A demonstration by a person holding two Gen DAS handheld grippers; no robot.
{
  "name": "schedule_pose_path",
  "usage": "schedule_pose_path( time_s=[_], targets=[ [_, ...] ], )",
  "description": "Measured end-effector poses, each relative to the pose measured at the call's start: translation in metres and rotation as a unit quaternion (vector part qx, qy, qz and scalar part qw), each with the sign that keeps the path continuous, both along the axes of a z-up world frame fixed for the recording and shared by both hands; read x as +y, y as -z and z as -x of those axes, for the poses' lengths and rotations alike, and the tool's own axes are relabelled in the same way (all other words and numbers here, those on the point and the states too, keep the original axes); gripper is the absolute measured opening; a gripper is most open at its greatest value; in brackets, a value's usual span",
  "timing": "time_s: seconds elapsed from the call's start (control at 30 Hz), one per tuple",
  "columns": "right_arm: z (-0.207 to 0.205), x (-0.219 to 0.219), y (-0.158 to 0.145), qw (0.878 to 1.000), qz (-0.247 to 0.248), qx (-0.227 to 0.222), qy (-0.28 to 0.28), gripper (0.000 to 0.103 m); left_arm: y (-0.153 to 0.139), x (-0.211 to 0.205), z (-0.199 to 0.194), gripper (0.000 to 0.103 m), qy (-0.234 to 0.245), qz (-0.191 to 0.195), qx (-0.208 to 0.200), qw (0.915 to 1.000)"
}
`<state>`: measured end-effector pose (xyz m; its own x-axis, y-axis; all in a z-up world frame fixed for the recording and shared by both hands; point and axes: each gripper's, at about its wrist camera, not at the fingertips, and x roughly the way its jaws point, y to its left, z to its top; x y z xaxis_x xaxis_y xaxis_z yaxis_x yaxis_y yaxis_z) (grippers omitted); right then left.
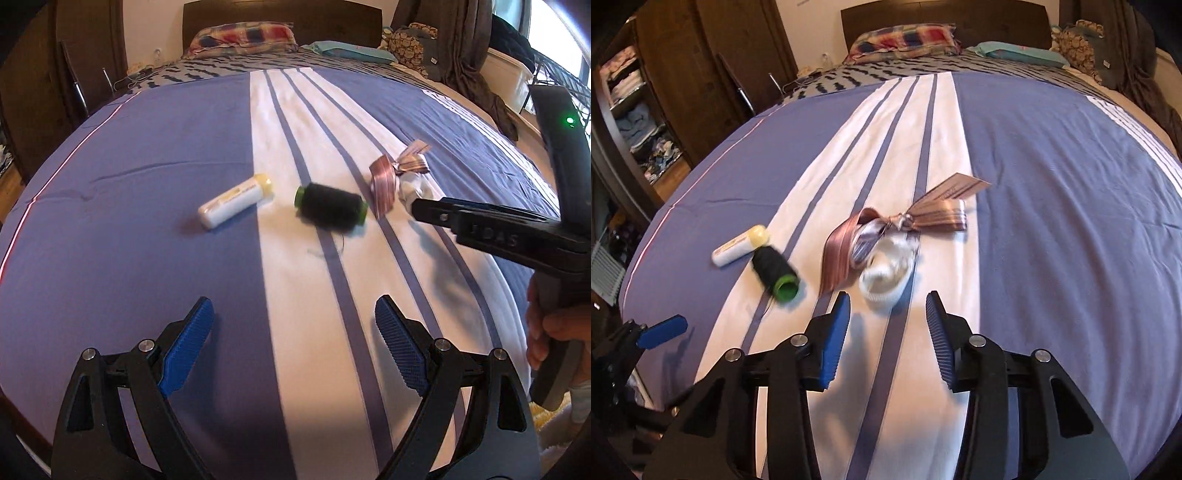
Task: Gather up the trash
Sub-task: 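Grasp the black thread spool with the left tool while the right tool grasps the white hair tie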
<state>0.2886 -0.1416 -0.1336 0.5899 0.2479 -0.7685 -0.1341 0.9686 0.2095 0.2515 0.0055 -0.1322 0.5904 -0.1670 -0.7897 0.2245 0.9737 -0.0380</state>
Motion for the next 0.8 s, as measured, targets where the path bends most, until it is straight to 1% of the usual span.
schedule_pose_path(
  time_s=[0.1, 0.17, 0.2, 0.23, 0.37, 0.43, 0.53, 0.57, 0.6, 0.63, 0.8],
  targets=[
    [-0.011, 0.002, 0.004, 1.000, -0.001, 0.003, -0.003, 0.042, 0.002, -0.004, -0.017, 0.084, 0.003, 0.003, 0.003, 1.0000],
    [-0.016, 0.002, 0.004, 1.000, -0.003, 0.001, -0.006, 0.033, 0.004, -0.008, -0.028, 0.084, 0.004, 0.005, 0.004, 1.0000],
    [-0.018, 0.001, 0.004, 1.000, -0.003, 0.001, -0.008, 0.024, 0.005, -0.010, -0.034, 0.084, 0.004, 0.006, 0.006, 1.0000],
    [-0.020, -0.001, 0.004, 1.000, -0.004, 0.001, -0.010, 0.022, 0.006, -0.013, -0.042, 0.084, 0.004, 0.007, 0.007, 0.9999],
    [-0.019, -0.011, 0.003, 1.000, 0.000, -0.008, -0.009, 0.021, 0.007, -0.023, -0.060, 0.084, 0.012, 0.008, 0.007, 0.9999],
    [-0.014, -0.018, 0.001, 1.000, 0.000, -0.015, -0.005, 0.021, 0.008, -0.029, -0.068, 0.080, 0.017, 0.007, 0.007, 0.9998],
    [-0.006, -0.031, -0.002, 1.000, -0.002, -0.021, 0.001, 0.021, 0.012, -0.032, -0.077, 0.066, 0.021, 0.004, 0.011, 0.9997],
    [-0.001, -0.035, -0.004, 1.000, -0.002, -0.024, 0.004, 0.021, 0.012, -0.033, -0.078, 0.064, 0.024, 0.006, 0.009, 0.9997],
    [0.001, -0.038, -0.004, 1.000, -0.002, -0.024, 0.005, 0.021, 0.012, -0.033, -0.078, 0.055, 0.024, 0.006, 0.008, 0.9997],
    [0.005, -0.041, -0.005, 1.000, -0.002, -0.026, 0.008, 0.021, 0.011, -0.033, -0.078, 0.053, 0.023, 0.005, 0.005, 0.9997],
    [0.026, -0.051, -0.008, 0.999, 0.010, -0.031, 0.018, 0.021, 0.009, -0.033, -0.065, 0.053, 0.025, 0.007, 0.001, 0.9997]
  ],
)
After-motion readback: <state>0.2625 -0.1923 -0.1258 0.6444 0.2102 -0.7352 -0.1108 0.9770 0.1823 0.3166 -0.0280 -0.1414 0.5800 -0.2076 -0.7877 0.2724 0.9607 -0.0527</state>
